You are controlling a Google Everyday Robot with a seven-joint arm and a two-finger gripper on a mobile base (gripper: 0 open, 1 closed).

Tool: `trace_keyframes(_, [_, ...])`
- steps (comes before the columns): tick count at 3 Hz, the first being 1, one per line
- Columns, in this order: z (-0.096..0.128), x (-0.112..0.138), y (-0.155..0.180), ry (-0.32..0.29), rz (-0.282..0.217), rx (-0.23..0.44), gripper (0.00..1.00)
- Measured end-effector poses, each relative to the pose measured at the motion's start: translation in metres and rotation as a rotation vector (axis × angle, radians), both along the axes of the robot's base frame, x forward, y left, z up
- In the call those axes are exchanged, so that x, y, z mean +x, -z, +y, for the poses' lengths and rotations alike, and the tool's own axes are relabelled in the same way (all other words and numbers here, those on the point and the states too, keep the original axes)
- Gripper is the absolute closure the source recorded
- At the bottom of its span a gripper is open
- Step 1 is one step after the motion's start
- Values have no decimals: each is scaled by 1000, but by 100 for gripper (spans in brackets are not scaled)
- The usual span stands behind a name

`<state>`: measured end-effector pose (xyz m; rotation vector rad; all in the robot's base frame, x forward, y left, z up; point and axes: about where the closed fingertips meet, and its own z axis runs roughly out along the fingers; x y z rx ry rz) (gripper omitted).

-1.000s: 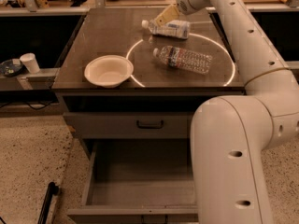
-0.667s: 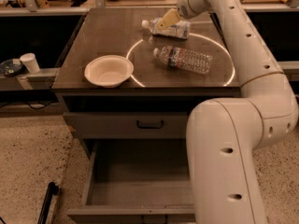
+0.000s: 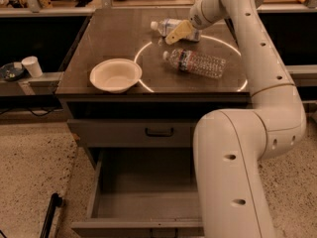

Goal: Place blue plastic bottle into middle drawer

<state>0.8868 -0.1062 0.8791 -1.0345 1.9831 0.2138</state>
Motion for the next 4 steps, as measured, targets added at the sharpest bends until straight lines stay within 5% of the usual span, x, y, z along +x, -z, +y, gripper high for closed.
trace_keyframes(2, [7, -10, 19, -43, 61, -10, 0])
trace_keyframes(4, [13, -13, 25, -68, 74, -16, 43])
